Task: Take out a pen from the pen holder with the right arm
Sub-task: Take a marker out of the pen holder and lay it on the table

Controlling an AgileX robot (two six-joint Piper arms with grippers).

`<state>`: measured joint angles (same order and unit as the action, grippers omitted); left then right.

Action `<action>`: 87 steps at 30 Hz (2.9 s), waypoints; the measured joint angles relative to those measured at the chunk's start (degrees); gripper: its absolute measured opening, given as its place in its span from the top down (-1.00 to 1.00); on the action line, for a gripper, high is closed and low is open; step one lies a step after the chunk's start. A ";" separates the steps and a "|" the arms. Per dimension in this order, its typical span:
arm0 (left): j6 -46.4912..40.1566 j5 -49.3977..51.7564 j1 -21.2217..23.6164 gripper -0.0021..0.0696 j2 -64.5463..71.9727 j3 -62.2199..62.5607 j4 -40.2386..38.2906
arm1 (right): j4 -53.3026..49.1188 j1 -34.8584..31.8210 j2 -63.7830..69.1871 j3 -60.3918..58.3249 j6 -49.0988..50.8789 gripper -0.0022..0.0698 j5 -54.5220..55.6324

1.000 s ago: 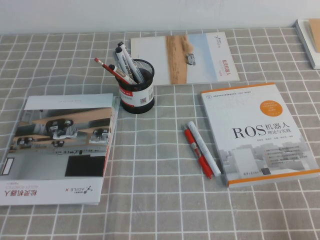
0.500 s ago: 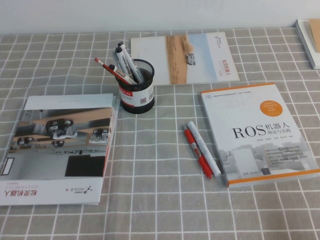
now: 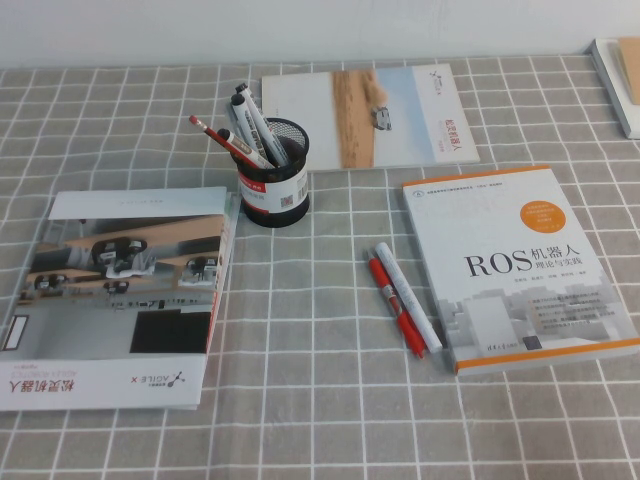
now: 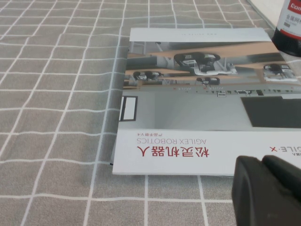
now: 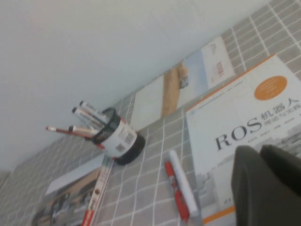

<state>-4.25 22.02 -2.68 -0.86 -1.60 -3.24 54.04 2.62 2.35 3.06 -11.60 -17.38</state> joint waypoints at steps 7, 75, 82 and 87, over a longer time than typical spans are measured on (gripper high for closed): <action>0.00 0.00 0.00 0.96 0.00 0.00 0.00 | -8.84 0.00 12.92 11.37 0.00 0.97 -14.32; 0.00 0.00 0.00 0.96 0.00 0.00 0.00 | -50.29 38.99 87.53 52.55 -11.98 0.11 27.51; 0.00 0.00 0.00 0.96 0.00 0.00 0.00 | -50.69 39.95 93.76 58.68 -12.01 -0.13 28.85; 0.00 0.00 0.00 0.96 0.00 0.00 0.00 | -52.81 40.88 98.49 63.63 -12.10 -0.14 29.10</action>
<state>-4.25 22.02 -2.68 -0.86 -1.60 -3.24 1.23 43.49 100.84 66.69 -23.70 11.71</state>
